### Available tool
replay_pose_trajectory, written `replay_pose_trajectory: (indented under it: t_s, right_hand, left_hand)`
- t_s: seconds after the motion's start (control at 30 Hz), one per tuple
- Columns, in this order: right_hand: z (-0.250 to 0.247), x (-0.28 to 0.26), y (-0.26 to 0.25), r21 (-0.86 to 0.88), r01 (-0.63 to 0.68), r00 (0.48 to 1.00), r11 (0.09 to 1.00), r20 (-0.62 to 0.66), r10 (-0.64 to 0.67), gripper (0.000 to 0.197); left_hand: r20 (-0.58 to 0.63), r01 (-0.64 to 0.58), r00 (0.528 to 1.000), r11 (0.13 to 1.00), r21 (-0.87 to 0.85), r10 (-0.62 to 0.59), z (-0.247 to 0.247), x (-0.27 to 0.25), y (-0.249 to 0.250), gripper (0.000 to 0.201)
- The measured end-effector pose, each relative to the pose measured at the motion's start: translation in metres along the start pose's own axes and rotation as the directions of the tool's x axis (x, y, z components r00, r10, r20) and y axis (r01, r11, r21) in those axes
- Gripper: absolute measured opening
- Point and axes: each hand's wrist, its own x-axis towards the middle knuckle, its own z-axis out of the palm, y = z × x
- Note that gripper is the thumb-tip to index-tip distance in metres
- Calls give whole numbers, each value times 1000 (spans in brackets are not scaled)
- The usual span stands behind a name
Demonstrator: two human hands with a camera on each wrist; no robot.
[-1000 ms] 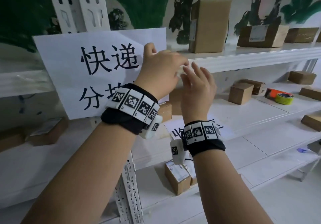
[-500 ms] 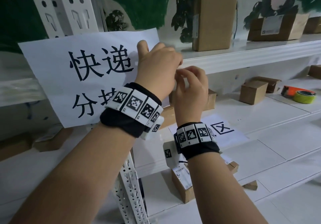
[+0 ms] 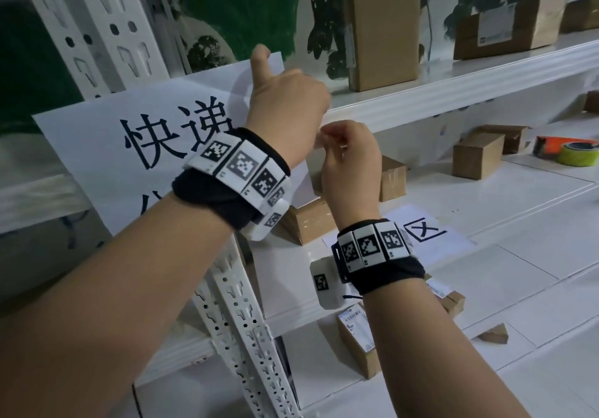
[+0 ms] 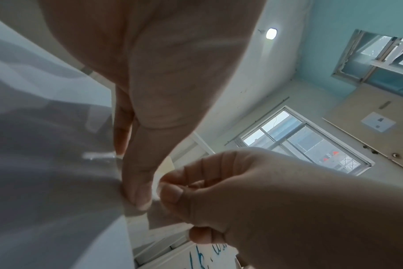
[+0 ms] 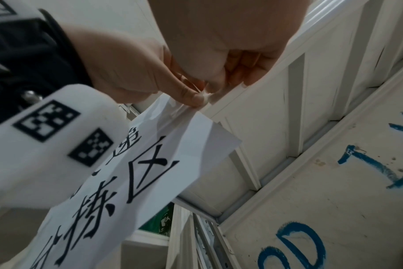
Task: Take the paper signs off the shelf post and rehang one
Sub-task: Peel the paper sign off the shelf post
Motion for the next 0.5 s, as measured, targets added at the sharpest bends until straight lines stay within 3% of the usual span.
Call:
replay_pose_trajectory:
  t_s: [0.2, 0.33, 0.5]
  right_hand:
    - [-6, -7, -6, 68, -36, 999, 997, 1, 36, 21]
    - [-9, -4, -11, 109, -124, 990, 986, 88, 115, 20]
    - [-11, 0, -22, 185, -191, 977, 964, 133, 168, 16]
  left_hand:
    - [-25, -26, 999, 999, 34, 27, 8, 1, -3, 14]
    - [-26, -13, 1000, 1000, 7, 14, 10, 3, -4, 11]
    - [12, -4, 1000, 999, 48, 3, 6, 0, -5, 25]
